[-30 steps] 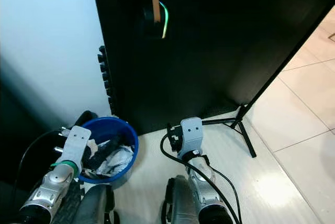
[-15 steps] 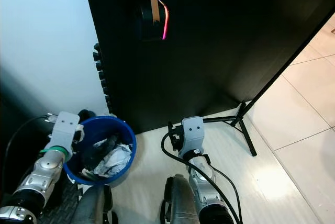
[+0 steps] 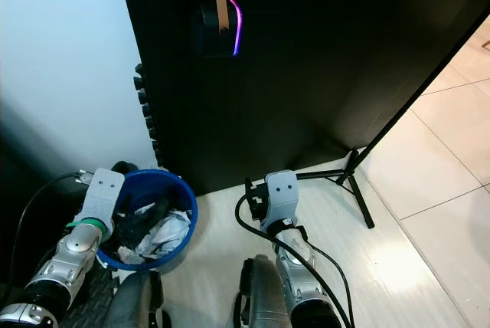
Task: Clean up the room
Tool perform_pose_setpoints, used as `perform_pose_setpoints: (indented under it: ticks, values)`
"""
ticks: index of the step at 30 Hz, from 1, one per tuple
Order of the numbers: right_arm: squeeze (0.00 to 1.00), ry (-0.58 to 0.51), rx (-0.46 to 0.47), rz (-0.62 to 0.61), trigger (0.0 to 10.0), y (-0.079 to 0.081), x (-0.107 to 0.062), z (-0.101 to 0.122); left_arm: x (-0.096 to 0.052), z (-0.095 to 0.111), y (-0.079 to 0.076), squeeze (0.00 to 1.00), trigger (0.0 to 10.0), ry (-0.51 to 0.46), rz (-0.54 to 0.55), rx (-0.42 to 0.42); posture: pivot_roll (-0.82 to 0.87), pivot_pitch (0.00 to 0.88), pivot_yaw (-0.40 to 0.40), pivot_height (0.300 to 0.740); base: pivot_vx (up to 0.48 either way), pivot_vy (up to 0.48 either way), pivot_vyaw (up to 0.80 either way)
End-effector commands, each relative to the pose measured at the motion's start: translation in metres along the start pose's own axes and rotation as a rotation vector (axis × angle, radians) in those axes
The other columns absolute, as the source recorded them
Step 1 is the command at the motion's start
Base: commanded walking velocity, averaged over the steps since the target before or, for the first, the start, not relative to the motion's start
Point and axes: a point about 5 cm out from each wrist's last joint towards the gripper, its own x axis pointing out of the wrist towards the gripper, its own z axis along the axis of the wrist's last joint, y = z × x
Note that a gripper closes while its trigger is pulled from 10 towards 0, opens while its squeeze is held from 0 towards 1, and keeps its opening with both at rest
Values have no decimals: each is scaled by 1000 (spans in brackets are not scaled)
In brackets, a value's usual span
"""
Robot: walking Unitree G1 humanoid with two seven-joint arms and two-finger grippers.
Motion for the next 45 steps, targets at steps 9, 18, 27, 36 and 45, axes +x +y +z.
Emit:
perform_pose_setpoints:
  ticks: [9,18,27,36,45]
  values:
    - [0,-59,48,17,10000,3,-4,5,-25,50,-29,0,10000,-328,-189,-21,13,100,18,625,0,0,-53]
    - [0,-36,20,-7,10000,-2,1,6,-22,62,-35,0,10000,-345,-199,-66,11,87,20,646,0,0,-344]
    - [0,-30,23,-9,10000,-2,-2,4,-24,62,-30,0,10000,-312,-181,-77,11,92,23,646,0,0,0]
    - [0,-25,24,-14,10000,-2,-3,2,-24,57,-28,0,10000,-281,-171,-80,10,99,24,646,0,0,0]
    - [0,-22,34,-13,10000,-2,-3,2,-25,57,-28,0,10000,-271,-168,-79,12,101,25,655,0,0,0]
